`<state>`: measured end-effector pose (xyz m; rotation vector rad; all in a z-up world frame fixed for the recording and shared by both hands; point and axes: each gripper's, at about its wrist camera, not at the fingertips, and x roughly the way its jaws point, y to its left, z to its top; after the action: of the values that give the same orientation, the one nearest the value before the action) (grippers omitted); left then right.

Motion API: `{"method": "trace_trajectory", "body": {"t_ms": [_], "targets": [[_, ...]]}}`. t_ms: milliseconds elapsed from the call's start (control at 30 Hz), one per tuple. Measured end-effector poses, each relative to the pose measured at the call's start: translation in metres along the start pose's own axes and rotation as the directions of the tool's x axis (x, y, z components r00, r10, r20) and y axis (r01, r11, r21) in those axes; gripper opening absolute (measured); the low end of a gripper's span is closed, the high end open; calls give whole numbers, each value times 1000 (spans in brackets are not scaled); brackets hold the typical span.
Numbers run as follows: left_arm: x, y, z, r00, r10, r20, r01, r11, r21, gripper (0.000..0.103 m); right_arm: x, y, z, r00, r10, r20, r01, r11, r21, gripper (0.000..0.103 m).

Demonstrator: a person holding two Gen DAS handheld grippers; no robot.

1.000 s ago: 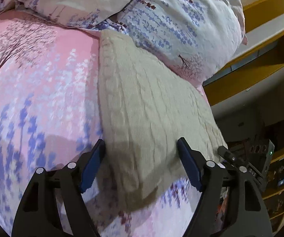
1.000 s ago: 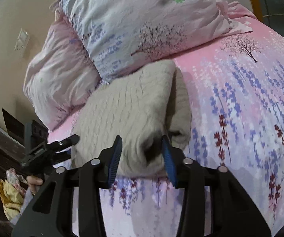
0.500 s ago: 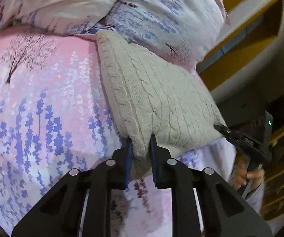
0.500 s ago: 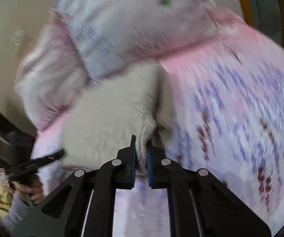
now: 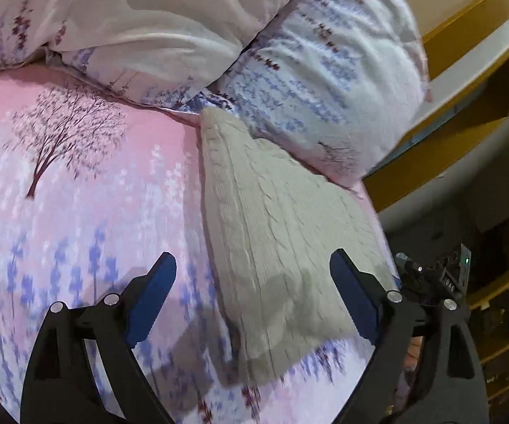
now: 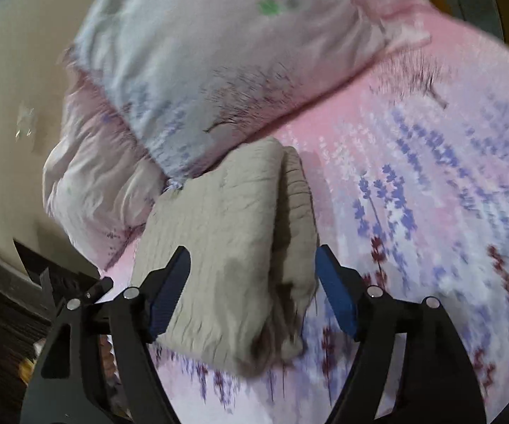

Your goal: Fold small clothes

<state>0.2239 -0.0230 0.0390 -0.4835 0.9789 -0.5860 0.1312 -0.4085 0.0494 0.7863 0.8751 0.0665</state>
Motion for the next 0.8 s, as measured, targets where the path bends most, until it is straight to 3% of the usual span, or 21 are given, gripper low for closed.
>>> {"method": "trace_trajectory", "body": {"t_ms": [100,200,300,400,433,533,600,667,733,800], "targets": [[21,1,9,999,14,-44,-16,999,-30,90,23,-11,13,998,30,-52,-26,997,75,73],[38,4,12,998,18,-61,-21,999,-43,90,39,-11,15,997,5,-80,0,998,68,73],[46,0,14,999,14,-50,-16,999,-30,89,42,-10,10,997,3,-71,0,999,52,64],[58,3,14,996,-48,-73,43,996,-76,68,46,-14,8,995,54,-81,-48,996,70,35],[59,4,14,997,-52,-60,47,995,-87,61,46,-14,8,994,74,-76,-68,995,77,30],[54,6,14,996,-75,-44,72,995,-72,43,40,-3,5,997,59,-48,-57,998,42,25],[41,7,15,993,-115,-37,112,992,-54,38,35,12,3,998,66,-25,-66,998,1,24],[22,5,16,993,-115,-27,115,993,-7,37,31,33,2,994,110,-7,-110,993,-46,22],[1,5,15,997,-72,8,72,996,55,37,35,58,-3,991,131,-17,-133,985,-109,20],[-21,15,17,998,-55,35,53,996,66,37,48,83,-13,993,110,-39,-115,974,-193,19]]}}
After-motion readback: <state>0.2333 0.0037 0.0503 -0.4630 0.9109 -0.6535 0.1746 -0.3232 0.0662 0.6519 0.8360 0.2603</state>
